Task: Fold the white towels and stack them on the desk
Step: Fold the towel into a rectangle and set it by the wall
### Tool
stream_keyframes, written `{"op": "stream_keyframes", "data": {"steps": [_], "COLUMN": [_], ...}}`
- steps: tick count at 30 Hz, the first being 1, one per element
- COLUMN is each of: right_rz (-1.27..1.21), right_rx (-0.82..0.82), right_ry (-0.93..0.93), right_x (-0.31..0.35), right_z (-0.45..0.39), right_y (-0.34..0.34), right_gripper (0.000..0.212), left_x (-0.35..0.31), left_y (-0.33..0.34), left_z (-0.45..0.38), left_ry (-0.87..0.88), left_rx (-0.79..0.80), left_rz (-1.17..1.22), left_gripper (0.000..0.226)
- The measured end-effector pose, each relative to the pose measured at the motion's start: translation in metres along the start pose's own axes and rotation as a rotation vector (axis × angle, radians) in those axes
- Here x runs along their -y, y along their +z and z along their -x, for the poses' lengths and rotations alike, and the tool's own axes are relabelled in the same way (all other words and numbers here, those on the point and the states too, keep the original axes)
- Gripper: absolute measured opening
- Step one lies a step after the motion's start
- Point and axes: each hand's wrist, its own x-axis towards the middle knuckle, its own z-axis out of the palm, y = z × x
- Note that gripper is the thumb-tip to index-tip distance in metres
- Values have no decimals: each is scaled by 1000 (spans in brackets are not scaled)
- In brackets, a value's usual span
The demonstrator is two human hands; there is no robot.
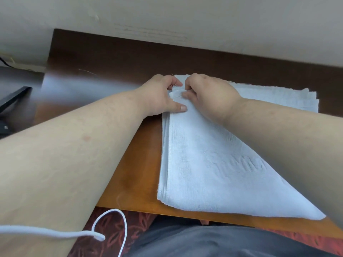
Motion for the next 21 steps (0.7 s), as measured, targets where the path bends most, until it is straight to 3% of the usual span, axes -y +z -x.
{"op": "stream_keyframes", "data": {"steps": [4,9,13,14,18,21], "right_rz": [-23,29,64,68,78,110], "right_rx": [-44,-121,-159,-160,-141,-87], "right_ry": [12,37,30,27,-6,-25], "right_x": [-6,-10,-9,-10,-10,-8], "right_z": [-10,-18,-17,-17,-18,-21], "right_y": [0,12,21,21,19,15], "right_gripper": [19,18,19,19,25,26], "left_x": [-8,-21,-31,-35,-43,-35], "left_y": [-2,-1,34,48,97,105], "left_z": [2,18,79,99,163,179], "left_ry": [-66,-109,-338,-342,-426,-503], "left_rx": [20,25,-359,-366,-35,-157], "left_rz": [7,160,169,176,296,350], "left_gripper": [86,60,48,40,31,38]}}
